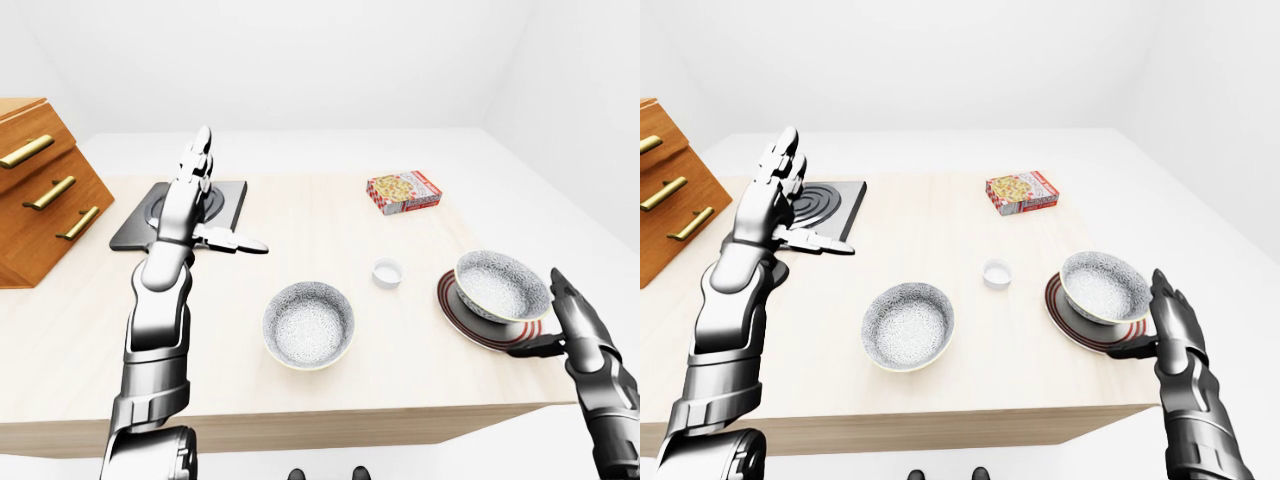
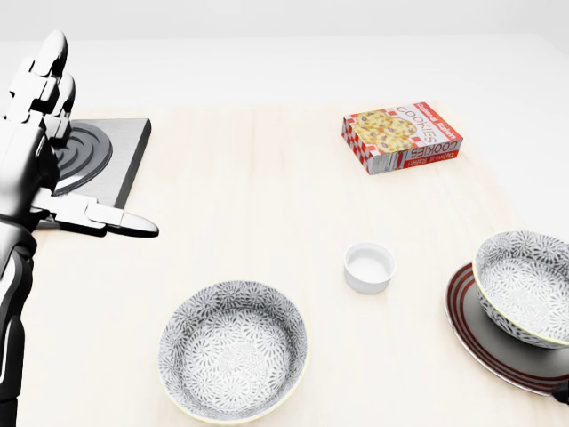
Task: Pick the akita bowl from table center and place it on the plate.
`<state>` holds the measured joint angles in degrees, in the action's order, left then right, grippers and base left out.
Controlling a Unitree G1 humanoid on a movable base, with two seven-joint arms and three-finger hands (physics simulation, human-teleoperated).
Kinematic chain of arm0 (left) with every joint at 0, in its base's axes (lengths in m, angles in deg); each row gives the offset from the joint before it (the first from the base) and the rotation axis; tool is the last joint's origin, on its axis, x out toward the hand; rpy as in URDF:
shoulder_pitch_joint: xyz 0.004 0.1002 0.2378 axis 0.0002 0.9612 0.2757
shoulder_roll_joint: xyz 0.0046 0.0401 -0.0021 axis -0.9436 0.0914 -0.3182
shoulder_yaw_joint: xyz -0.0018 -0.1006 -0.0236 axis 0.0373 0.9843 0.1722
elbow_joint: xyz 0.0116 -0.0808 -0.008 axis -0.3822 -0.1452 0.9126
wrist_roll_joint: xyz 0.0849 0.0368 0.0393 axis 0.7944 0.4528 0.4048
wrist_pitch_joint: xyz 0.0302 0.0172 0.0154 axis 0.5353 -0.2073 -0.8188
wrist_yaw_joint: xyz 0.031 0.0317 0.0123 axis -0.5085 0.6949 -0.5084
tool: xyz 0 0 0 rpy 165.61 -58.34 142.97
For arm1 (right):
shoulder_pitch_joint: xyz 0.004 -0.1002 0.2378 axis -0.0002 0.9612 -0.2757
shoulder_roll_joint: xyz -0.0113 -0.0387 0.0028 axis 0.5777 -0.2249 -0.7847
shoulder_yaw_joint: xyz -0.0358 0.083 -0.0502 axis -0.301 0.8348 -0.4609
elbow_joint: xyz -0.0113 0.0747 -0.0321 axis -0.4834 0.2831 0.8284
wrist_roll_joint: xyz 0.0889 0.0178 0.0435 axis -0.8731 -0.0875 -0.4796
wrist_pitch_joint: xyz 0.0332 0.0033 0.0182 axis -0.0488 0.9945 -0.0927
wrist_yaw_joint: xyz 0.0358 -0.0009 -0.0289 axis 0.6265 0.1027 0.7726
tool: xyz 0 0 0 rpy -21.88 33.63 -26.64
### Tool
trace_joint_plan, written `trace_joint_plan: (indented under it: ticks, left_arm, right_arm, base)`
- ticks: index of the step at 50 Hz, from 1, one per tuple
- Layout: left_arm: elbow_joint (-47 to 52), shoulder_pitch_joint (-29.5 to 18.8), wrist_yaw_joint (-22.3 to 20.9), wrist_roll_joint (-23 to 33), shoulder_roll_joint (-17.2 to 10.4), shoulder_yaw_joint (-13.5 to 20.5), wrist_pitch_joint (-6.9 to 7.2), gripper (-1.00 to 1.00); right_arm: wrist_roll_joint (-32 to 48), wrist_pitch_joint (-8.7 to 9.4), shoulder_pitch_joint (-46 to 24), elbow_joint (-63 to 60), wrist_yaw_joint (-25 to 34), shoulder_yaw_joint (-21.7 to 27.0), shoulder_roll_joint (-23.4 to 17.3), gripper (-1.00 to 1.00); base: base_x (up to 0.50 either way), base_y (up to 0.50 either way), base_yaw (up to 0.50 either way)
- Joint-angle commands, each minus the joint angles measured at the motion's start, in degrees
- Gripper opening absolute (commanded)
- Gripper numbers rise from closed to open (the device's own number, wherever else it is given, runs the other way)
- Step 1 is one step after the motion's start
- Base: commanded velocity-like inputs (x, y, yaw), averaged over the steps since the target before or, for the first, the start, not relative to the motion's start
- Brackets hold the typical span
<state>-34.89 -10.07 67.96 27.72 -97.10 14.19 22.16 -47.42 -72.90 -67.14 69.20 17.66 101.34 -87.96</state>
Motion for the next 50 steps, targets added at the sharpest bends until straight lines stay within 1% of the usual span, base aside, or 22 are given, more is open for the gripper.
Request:
trace_joint_plan:
  ticks: [1,8,10,11,14,15,16,18,21,26,30,31,33,35,36,40,42,43,50]
  left_arm:
    - [-0.3,0.44,0.05,-0.03,0.0,0.06,0.0,1.0]
    - [-0.03,0.39,0.06,0.02,0.08,0.01,0.0,1.0]
    - [0.13,0.43,0.06,0.04,0.1,0.0,0.0,1.0]
    - [0.33,0.44,0.09,0.03,0.13,0.01,0.0,1.0]
    - [0.5,0.37,0.13,0.0,0.14,0.01,0.0,1.0]
    - [0.55,0.34,0.15,0.0,0.15,0.01,0.0,1.0]
    - [0.65,0.31,0.16,-0.02,0.16,0.0,0.0,1.0]
    - [0.84,0.28,0.16,-0.03,0.16,-0.02,0.0,1.0]
    - [0.9,-0.08,0.13,-0.16,-0.04,0.14,0.0,1.0]
    - [1.24,-0.36,0.23,-0.33,-0.25,0.27,0.0,1.0]
    - [1.18,-0.74,0.63,-0.86,-0.37,0.51,0.0,1.0]
    - [1.3,-0.73,0.78,-1.04,-0.33,0.53,0.0,1.0]
    - [1.39,-0.66,0.93,-1.19,-0.31,0.44,0.0,1.0]
    - [1.47,-0.69,0.98,-1.31,-0.33,0.41,0.0,1.0]
    - [1.5,-0.87,1.01,-1.49,-0.4,0.52,0.0,1.0]
    - [0.81,-1.52,1.7,-2.2,-0.6,0.77,0.0,1.0]
    - [1.08,-1.62,1.96,-2.44,-0.59,0.66,0.0,1.0]
    - [1.44,-1.58,2.04,-2.59,-0.52,0.61,0.0,1.0]
    - [1.17,-1.45,2.34,-3.09,-0.46,0.69,0.0,1.0]
  right_arm:
    - [-0.02,0.0,5.12,-14.84,5.73,4.31,2.56,1.0]
    - [0.45,0.0,9.34,-33.21,14.7,10.39,6.9,1.0]
    - [0.41,1.47,9.9,-38.12,17.29,11.72,8.2,1.0]
    - [-0.43,3.16,10.53,-42.63,19.73,12.64,9.26,1.0]
    - [-1.06,5.07,11.52,-48.89,23.53,14.47,11.2,1.0]
    - [-1.24,5.4,11.79,-50.46,24.57,14.9,11.75,1.0]
    - [-1.41,6.63,11.84,-52.71,25.9,14.9,12.62,1.0]
    - [-2.93,10.0,11.94,-58.58,29.38,14.9,14.67,1.0]
    - [-3.83,10.0,10.72,-65.07,32.63,14.27,16.08,1.0]
    - [-5.47,10.0,7.77,-73.0,35.6,12.85,16.28,1.0]
    - [-7.09,10.0,6.16,-75.69,34.58,10.89,17.13,1.0]
    - [-7.93,10.0,4.7,-76.83,33.04,9.4,18.29,1.0]
    - [-10.09,10.0,3.64,-77.99,31.63,7.79,19.14,1.0]
    - [-11.2,10.0,2.92,-77.9,29.58,6.24,19.38,1.0]
    - [-12.64,10.0,1.62,-77.69,27.44,5.07,20.59,1.0]
    - [-14.39,10.0,-0.21,-77.43,21.28,0.33,22.27,1.0]
    - [-15.15,10.0,-1.2,-76.44,19.6,-2.34,23.01,1.0]
    - [-15.06,10.0,-3.94,-73.48,16.73,-4.17,23.91,1.0]
    - [-16.55,10.0,-8.01,-67.14,11.78,-8.85,24.82,1.0]
  base:
    - [0.0,0.0,0.0]
    - [0.0,0.0,0.0]
    - [0.0,0.0,0.0]
    - [0.0,0.0,0.0]
    - [0.0,0.0,0.0]
    - [0.0,0.0,0.0]
    - [0.0,0.0,0.0]
    - [0.0,0.0,0.0]
    - [0.0,0.0,0.0]
    - [0.0,0.0,0.0]
    - [0.0,0.0,0.0]
    - [0.0,0.0,0.0]
    - [0.0,0.0,0.0]
    - [0.0,0.0,0.0]
    - [0.0,0.0,0.0]
    - [0.0,0.0,0.0]
    - [0.0,0.0,0.0]
    - [0.0,0.0,0.0]
    - [0.0,0.0,0.0]
